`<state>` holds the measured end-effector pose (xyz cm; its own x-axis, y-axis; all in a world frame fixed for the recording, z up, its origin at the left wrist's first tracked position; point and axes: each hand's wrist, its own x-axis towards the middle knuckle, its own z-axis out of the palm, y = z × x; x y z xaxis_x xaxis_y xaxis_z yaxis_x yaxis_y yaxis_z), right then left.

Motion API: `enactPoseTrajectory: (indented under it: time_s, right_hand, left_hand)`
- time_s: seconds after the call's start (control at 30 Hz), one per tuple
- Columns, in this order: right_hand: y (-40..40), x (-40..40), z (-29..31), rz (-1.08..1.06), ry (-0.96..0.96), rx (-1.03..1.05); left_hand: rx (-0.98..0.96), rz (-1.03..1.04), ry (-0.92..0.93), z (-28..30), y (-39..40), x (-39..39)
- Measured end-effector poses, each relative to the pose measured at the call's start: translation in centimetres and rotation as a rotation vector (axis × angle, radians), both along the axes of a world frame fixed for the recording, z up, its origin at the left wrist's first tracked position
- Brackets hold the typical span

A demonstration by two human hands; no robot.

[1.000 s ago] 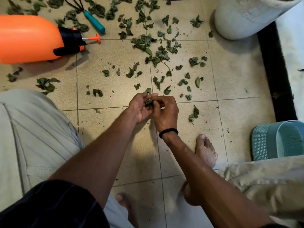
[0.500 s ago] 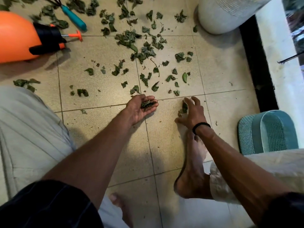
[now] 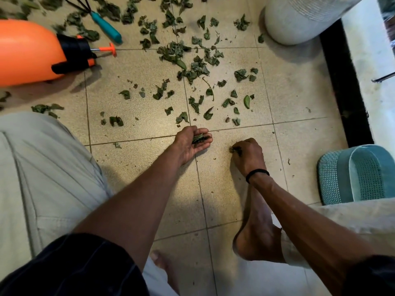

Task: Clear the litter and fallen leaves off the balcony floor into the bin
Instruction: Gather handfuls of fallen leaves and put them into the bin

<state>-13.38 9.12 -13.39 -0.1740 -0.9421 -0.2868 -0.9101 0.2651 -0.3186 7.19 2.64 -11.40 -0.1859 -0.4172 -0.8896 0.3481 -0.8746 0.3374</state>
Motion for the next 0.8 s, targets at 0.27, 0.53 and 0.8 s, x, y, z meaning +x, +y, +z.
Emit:
enactPoseTrajectory:
  time_s: [0.27, 0.53, 0.8]
  right_hand:
    - [-3.6, 7.8, 4.9, -0.184, -0.419, -0.065]
    - [-4.1, 11.3, 6.4, 0.092, -0.418, -0.122]
    - [-8.9, 10.3, 2.8, -0.149, -0.416, -0.019]
  left_hand:
    - [0.039, 0.075, -0.011, 0.2, 0.0, 0.1]
    - [0.078, 0.247, 0.113, 1.9, -0.4, 2.1]
    - [0.075, 0.431, 0.004, 1.7, 0.3, 7.0]
